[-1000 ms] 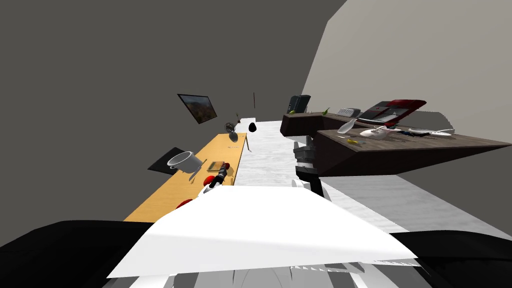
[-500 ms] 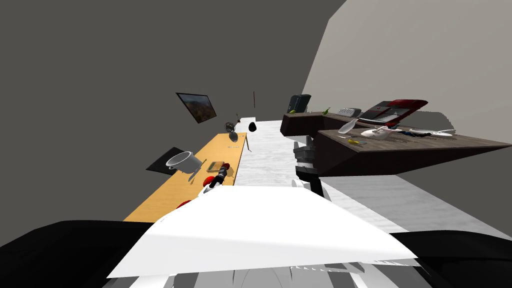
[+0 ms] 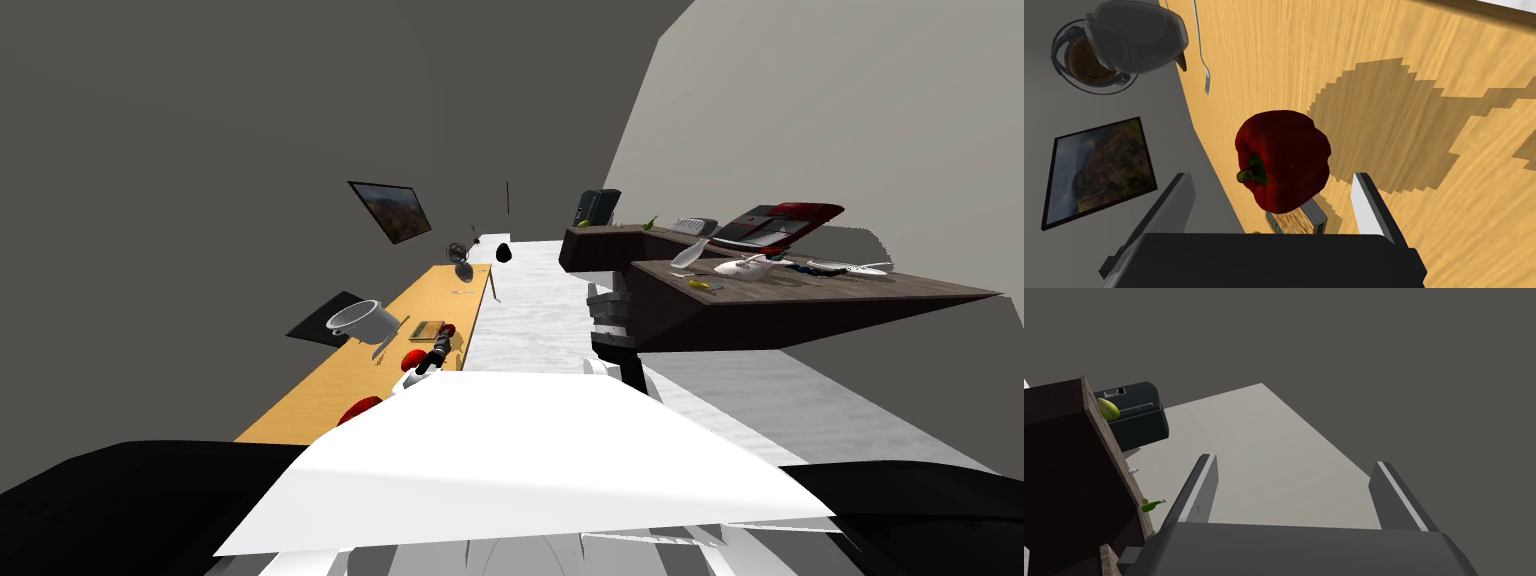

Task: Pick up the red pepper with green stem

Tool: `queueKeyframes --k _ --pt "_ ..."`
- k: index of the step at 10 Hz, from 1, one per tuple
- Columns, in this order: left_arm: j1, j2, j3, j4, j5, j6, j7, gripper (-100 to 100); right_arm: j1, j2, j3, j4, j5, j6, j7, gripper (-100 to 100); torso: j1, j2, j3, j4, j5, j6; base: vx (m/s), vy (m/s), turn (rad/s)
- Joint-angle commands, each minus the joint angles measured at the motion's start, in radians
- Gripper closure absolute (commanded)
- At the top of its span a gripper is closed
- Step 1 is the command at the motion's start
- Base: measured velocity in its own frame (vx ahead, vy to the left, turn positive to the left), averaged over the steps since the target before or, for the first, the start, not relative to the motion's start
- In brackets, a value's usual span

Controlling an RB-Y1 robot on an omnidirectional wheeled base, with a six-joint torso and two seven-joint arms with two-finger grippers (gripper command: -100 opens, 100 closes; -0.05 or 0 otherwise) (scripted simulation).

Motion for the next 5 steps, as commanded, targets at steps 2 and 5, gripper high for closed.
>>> queueKeyframes --k 2,5 --pt "0.022 0.051 0.002 -0.021 0.010 0.070 0.040 -100 0.000 0.000 0.000 0.000 0.000 0.000 0.000 0 -0.002 0.000 0.000 0.000 -0.001 0.000 -0.073 -0.177 0.002" --pt "0.037 0.102 0.012 -0.032 0.020 0.155 0.079 -100 0.000 0.000 0.000 0.000 0.000 0.000 0.000 0 0.005 0.002 0.001 0.001 0.001 0.000 -0.087 -0.089 -0.002"
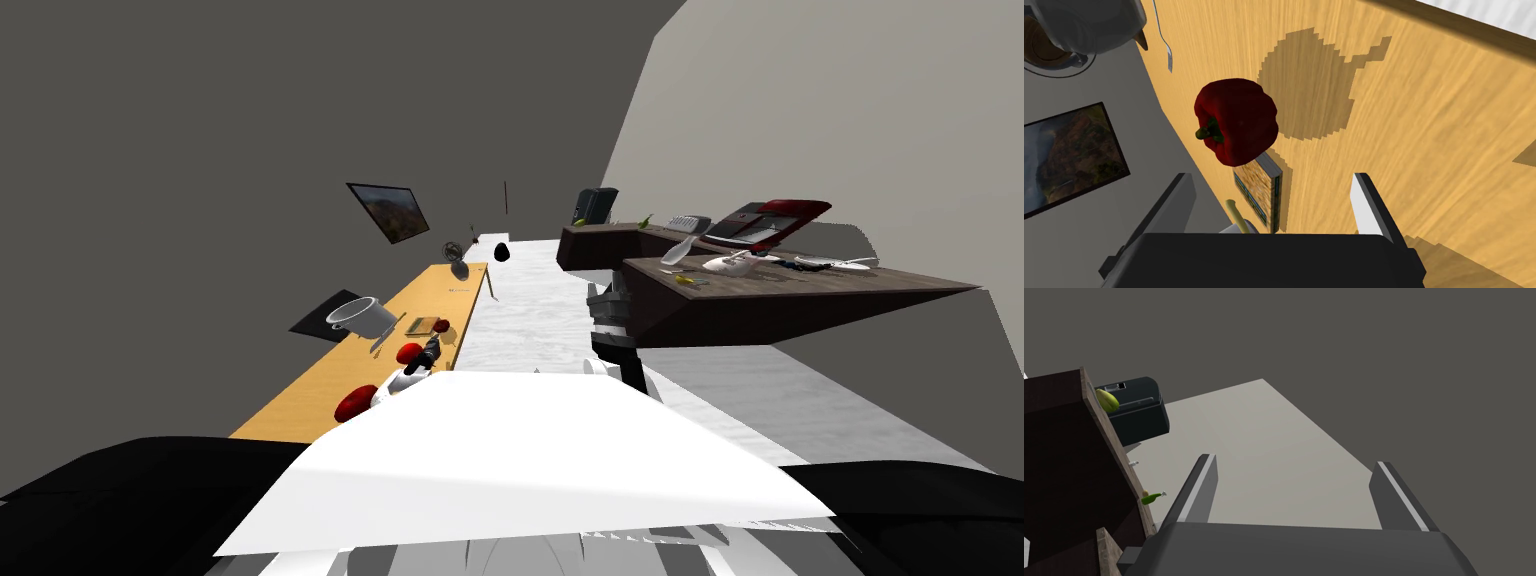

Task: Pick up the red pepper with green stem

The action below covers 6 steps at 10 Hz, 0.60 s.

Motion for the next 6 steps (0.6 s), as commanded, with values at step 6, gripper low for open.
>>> queueKeyframes --k 6 --pt "0.022 0.084 0.028 -0.009 0.024 0.160 0.063 -100 0.000 0.000 0.000 0.000 0.000 0.000 0.000 0 0.000 -0.004 -0.002 -0.001 0.000 0.000 -0.029 -0.076 0.006"
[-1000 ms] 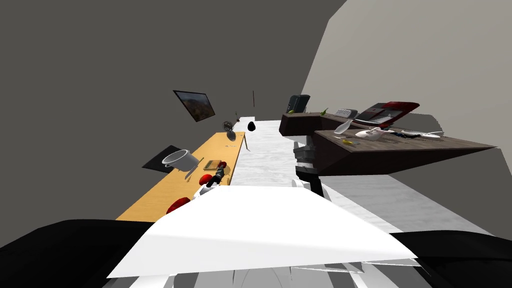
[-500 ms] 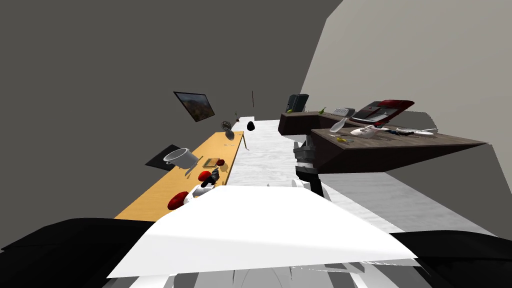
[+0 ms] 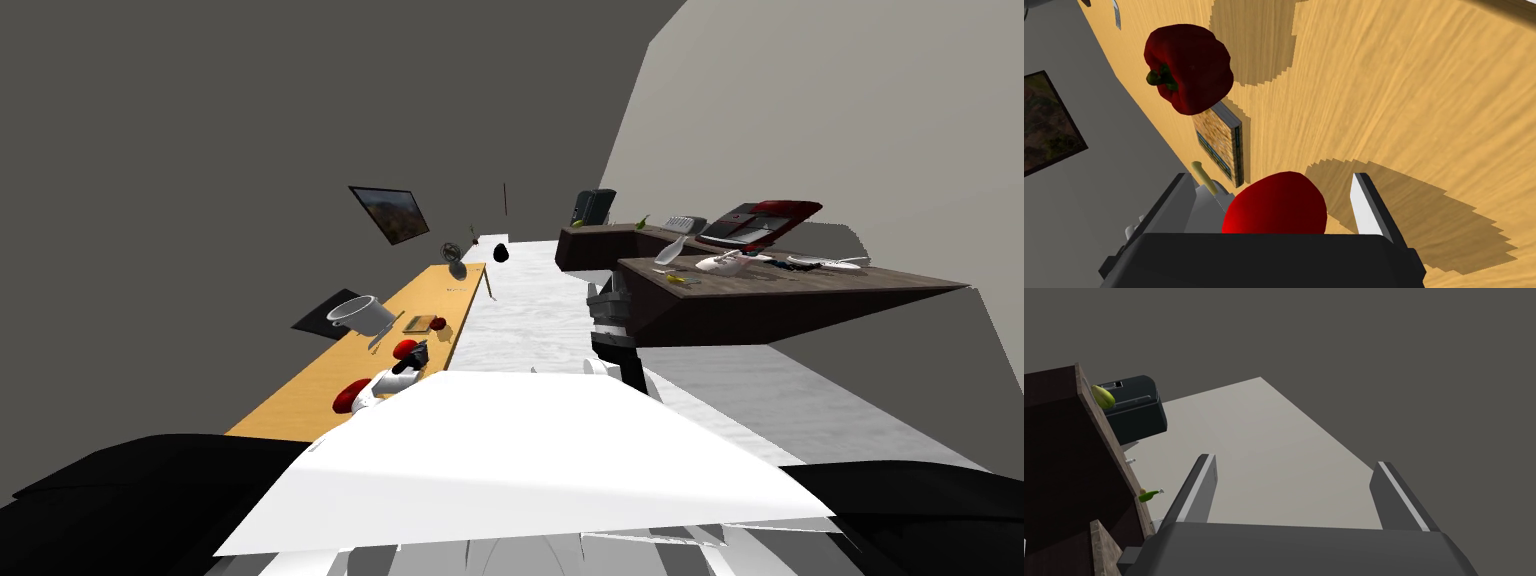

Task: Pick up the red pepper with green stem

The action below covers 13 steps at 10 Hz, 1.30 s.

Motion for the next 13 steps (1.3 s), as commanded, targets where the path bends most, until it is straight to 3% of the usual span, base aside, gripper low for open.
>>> queueKeyframes --k 1,6,7,8,9,13 --pt "0.000 0.020 0.008 0.008 0.009 0.034 0.013 -100 0.000 0.000 0.000 0.000 0.000 0.000 0.000 0 0.000 0.000 0.000 0.000 0.000 0.000 0.004 -0.026 0.001" --pt "0.024 0.072 0.042 -0.013 0.040 0.156 0.045 -100 0.000 0.000 0.000 0.000 0.000 0.000 0.000 0 -0.001 -0.002 -0.001 -0.001 0.000 0.000 0.028 -0.049 0.016" --pt "0.024 0.072 0.042 -0.013 0.040 0.158 0.045 -100 0.000 0.000 0.000 0.000 0.000 0.000 0.000 0 -0.001 -0.003 -0.002 -0.001 0.000 0.000 0.033 -0.037 0.012" --pt "0.033 0.087 0.056 -0.020 0.052 0.198 0.054 -100 0.000 0.000 0.000 0.000 0.000 0.000 0.000 0 -0.001 -0.003 -0.002 -0.001 0.000 0.000 0.049 -0.049 0.015" --pt "0.033 0.087 0.056 -0.020 0.052 0.200 0.054 -100 0.000 0.000 0.000 0.000 0.000 0.000 0.000 0 -0.001 -0.003 -0.002 -0.001 0.000 0.000 0.046 -0.036 0.021" --pt "0.058 0.123 0.102 -0.044 0.094 0.321 0.068 -100 0.000 0.000 0.000 0.000 0.000 0.000 0.000 0 -0.002 -0.006 -0.004 -0.002 0.000 0.000 0.088 -0.046 0.032"
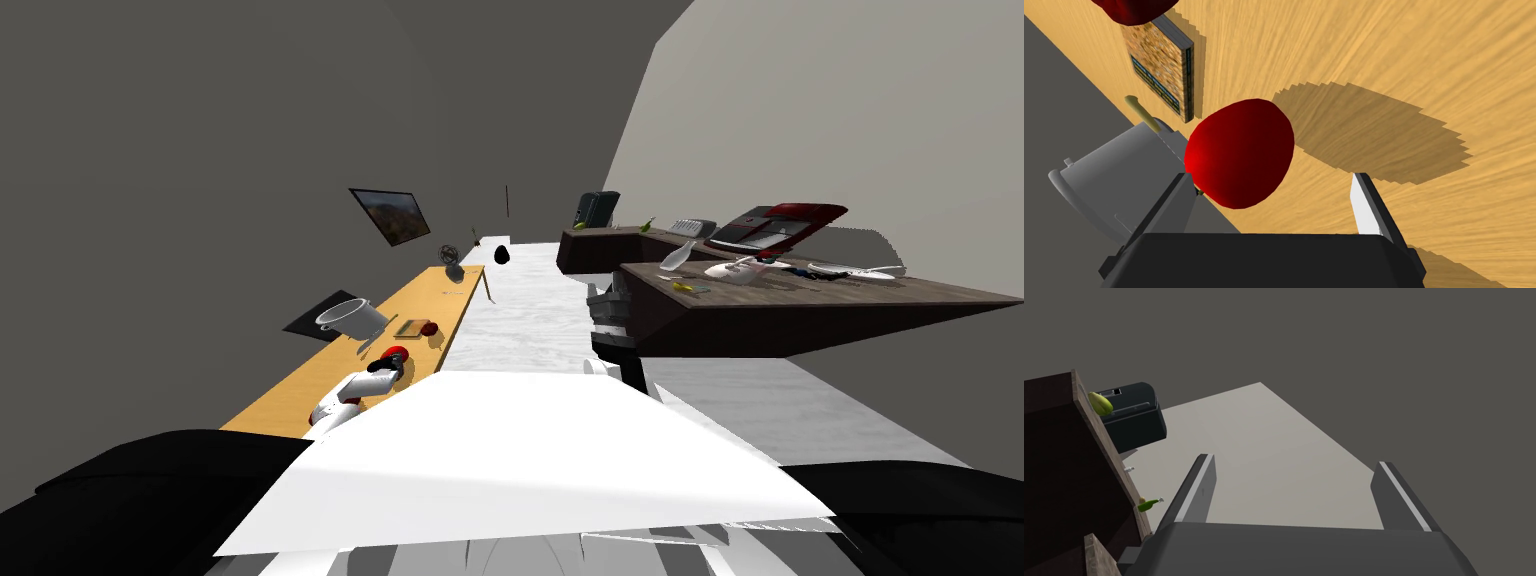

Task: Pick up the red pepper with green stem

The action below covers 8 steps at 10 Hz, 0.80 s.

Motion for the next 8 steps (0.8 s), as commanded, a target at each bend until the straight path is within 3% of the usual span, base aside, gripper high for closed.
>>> queueKeyframes --k 1,2,4,5,7,8 --pt "0.003 0.017 0.022 0.000 0.027 0.050 0.001 -100 0.000 0.000 0.000 0.000 0.000 0.000 0.000 0 0.000 0.000 0.000 0.000 0.000 0.000 0.141 -0.044 0.060" --pt "0.003 0.017 0.022 0.000 0.027 0.058 0.001 -100 0.000 0.000 0.000 0.000 0.000 0.000 0.000 0 0.000 -0.003 -0.001 0.000 0.000 0.000 0.110 -0.030 0.022" --pt "0.018 0.028 0.056 -0.016 0.059 0.127 -0.001 -100 0.000 0.000 0.000 0.000 0.000 0.000 0.000 0 0.001 -0.002 -0.001 0.000 0.000 0.000 0.139 -0.022 0.048" --pt "0.018 0.028 0.056 -0.016 0.059 0.130 -0.001 -100 0.000 0.000 0.000 0.000 0.000 0.000 0.000 0 0.001 -0.004 -0.002 -0.001 0.000 0.000 0.130 -0.035 0.025" --pt "0.032 0.032 0.090 -0.032 0.091 0.189 -0.011 -100 0.000 0.000 0.000 0.000 0.000 0.000 0.000 0 0.000 -0.004 -0.002 -0.001 0.000 0.000 0.167 -0.050 0.056" --pt "0.032 0.032 0.090 -0.032 0.091 0.193 -0.011 -100 0.000 0.000 0.000 0.000 0.000 0.000 0.000 0 -0.001 -0.006 -0.003 -0.001 0.000 0.000 0.149 -0.031 0.031"
